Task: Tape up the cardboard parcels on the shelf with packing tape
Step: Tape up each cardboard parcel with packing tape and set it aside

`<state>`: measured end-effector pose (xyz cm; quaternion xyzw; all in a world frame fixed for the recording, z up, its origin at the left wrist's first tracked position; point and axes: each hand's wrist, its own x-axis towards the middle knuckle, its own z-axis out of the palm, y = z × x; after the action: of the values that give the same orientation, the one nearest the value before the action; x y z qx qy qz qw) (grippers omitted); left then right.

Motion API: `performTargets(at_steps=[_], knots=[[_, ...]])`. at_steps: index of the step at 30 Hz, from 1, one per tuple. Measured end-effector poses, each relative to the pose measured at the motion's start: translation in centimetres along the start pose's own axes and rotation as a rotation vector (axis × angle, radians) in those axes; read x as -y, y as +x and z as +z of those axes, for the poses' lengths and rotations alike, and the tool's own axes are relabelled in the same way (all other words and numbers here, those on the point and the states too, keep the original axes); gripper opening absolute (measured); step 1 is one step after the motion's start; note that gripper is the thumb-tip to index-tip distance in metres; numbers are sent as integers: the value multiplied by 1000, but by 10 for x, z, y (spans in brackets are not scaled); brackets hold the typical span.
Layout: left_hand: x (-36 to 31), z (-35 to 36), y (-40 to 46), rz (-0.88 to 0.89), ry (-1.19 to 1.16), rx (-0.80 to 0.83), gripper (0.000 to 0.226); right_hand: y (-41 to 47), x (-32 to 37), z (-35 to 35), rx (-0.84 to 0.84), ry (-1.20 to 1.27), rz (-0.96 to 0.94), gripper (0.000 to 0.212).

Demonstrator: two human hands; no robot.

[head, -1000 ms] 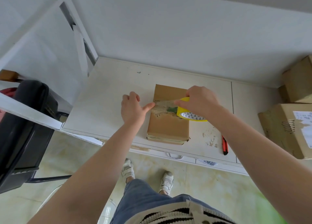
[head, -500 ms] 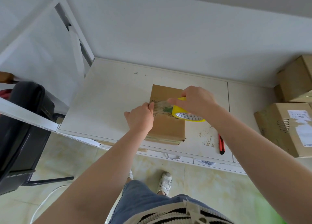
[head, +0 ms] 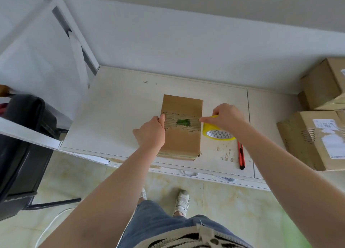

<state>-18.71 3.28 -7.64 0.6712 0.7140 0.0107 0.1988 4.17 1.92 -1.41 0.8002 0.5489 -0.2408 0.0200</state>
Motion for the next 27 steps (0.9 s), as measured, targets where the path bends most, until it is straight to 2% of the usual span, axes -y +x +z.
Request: performTargets(at_steps=[8, 10, 13, 17, 20, 27], knots=[[-3, -4, -1, -21, 72, 37, 56, 9, -3, 16, 80, 78, 36, 54], [-5, -8, -2, -21, 117, -2, 52, 10, -2, 17, 103, 82, 35, 54], [-11, -10, -3, 118, 201, -205, 42, 10, 0, 15, 112, 65, 42, 53], [-42, 2, 0, 390, 266, -181, 67, 11, -1, 16, 102, 48, 42, 53], [-52, 14, 2, 420, 276, -135, 70, 12, -2, 18, 94, 45, 43, 54], [-50, 18, 5, 423, 275, -144, 71, 12, -2, 19, 90, 19, 30, 55]])
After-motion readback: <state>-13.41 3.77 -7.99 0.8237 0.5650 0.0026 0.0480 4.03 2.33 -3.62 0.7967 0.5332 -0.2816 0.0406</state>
